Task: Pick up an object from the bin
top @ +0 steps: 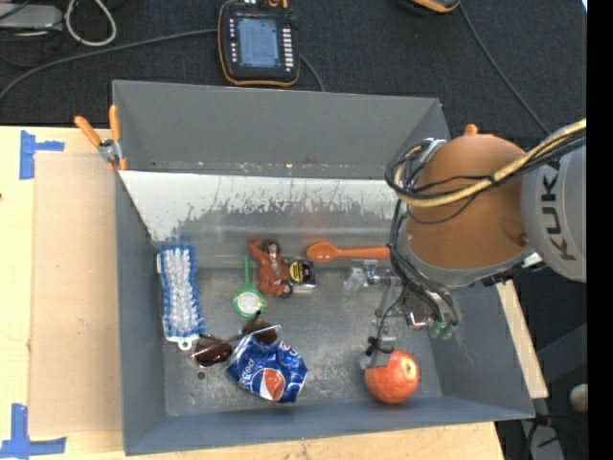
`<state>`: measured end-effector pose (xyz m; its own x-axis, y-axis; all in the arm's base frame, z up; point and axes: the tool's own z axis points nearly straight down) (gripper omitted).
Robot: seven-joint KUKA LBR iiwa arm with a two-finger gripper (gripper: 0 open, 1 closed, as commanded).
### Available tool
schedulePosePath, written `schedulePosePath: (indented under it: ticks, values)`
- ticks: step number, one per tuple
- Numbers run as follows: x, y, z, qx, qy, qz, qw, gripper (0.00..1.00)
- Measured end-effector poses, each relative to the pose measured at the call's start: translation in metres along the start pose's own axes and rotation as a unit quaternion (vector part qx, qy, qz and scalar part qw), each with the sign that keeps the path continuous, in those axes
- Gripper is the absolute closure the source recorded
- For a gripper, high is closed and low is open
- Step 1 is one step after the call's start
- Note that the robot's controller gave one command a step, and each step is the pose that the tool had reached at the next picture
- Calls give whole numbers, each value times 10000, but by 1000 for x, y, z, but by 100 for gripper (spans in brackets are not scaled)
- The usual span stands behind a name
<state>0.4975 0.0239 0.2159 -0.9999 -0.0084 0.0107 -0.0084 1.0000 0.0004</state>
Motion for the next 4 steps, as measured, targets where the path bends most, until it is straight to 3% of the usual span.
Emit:
schedulePosePath:
  ticks: [1, 2, 3, 4]
  values:
    - [-2, 0, -4, -2, -43, 9, 10000, 0]
    - [11, 95, 123, -6, -34, 221, 9997, 0]
    - [17, 143, 57, -8, -114, 22, 9999, 0]
    - [10, 113, 150, -22, -87, 199, 9998, 0]
